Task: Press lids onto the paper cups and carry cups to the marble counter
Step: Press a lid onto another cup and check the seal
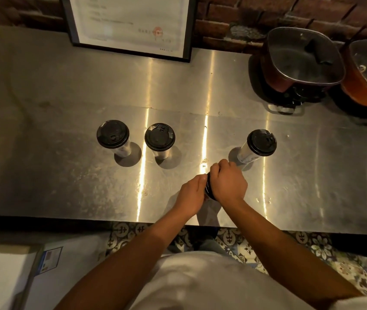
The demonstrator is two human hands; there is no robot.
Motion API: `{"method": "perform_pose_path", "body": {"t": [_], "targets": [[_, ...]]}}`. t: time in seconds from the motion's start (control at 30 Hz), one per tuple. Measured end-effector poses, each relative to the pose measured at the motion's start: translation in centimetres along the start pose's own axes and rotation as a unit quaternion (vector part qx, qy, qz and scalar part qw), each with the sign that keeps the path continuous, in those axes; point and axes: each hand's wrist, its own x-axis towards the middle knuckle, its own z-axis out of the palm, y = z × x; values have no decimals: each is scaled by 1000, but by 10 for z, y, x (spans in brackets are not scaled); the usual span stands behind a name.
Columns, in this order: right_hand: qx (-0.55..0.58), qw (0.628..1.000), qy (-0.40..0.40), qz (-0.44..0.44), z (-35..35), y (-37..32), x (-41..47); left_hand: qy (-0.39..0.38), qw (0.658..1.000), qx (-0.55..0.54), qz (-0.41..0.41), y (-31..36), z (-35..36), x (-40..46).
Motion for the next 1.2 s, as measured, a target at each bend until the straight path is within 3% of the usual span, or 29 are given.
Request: {"method": "perform_pose_path", "body": {"t": [0.1, 0.23, 0.4, 0.47, 0.53, 0.67, 0.8, 0.97, 1.1, 1.2], "targets": [[-17, 998, -59, 10, -8, 0, 4, -5, 1000, -23, -2, -1, -1, 1], [-45, 978, -197, 45, -22, -3, 13, 17, 997, -62, -35, -2, -3, 3], [58, 972, -217, 66, -45, 0, 16, -2, 997, -68, -36, 8, -15, 0], [133, 966, -210, 71, -65, 1, 18, 0, 999, -46, 9, 17, -26, -7], [249, 940, -217, 88, -88, 1, 18, 17, 998, -11, 67, 25, -39, -12], [470, 839, -239, 135, -128, 0, 7, 50, 993, -43, 103, 47, -65, -19], [566, 783, -230, 116, -146, -7, -5, 59, 981, -154, 105, 70, -77, -30], [662, 707, -176, 173, -147, -26, -26, 150, 961, -157, 173, 90, -80, -47], [657, 716, -190, 140, -147, -33, -38, 237, 925, -51, 293, 95, -72, -62], [657, 706, -200, 173, -154, -33, -35, 199, 903, 2, 381, 94, -76, -65]]}}
